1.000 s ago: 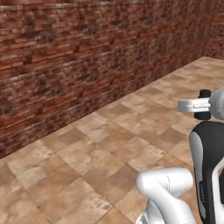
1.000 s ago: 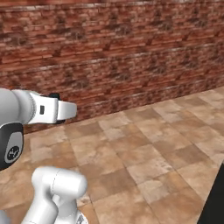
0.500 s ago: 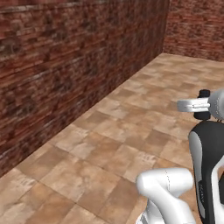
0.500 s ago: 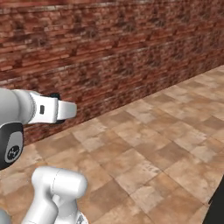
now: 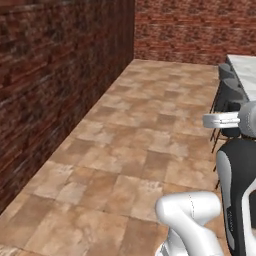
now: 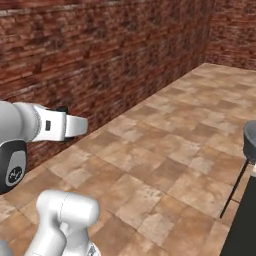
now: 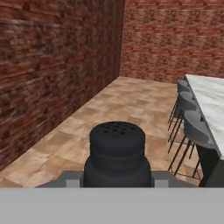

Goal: The dining table condiment station is running low on shaker. Refill the condiment station by opening the cabinet and taking the shaker from the cabinet and placing it on the dining table.

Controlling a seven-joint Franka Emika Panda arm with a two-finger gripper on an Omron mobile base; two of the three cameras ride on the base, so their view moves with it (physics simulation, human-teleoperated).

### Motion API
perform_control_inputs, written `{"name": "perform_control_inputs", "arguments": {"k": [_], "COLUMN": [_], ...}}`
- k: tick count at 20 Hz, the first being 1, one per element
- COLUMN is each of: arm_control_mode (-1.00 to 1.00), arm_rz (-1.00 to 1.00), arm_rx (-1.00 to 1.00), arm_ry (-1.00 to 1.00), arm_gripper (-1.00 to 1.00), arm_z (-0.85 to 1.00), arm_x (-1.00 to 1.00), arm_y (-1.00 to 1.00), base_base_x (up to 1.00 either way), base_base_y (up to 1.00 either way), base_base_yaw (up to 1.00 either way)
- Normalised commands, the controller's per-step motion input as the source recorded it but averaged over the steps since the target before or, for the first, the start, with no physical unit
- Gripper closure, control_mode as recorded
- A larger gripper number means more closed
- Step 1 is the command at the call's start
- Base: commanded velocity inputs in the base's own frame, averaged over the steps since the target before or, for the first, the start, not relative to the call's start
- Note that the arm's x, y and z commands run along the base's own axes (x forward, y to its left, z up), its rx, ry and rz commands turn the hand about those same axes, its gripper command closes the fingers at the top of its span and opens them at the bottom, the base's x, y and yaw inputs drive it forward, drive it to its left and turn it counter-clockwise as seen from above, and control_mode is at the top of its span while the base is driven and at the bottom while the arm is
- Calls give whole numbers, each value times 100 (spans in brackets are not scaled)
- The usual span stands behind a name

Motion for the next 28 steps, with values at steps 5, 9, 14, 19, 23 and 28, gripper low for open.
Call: {"name": "perform_control_inputs", "arguments": {"k": [5, 9, 14, 19, 23, 28], "arm_control_mode": [100, 100, 100, 100, 100, 100], "arm_rz": [0, 0, 0, 0, 0, 0], "arm_rx": [0, 0, 0, 0, 0, 0], "arm_ry": [0, 0, 0, 0, 0, 0], "arm_gripper": [100, 100, 100, 100, 100, 100], "arm_z": [0, 0, 0, 0, 0, 0], "arm_x": [0, 0, 0, 0, 0, 0], "arm_y": [0, 0, 0, 0, 0, 0], "base_base_x": [70, 75, 79, 82, 84, 76], "base_base_y": [37, 40, 43, 42, 42, 43], "base_base_yaw": [-47, -46, -46, -45, -45, -44]}}
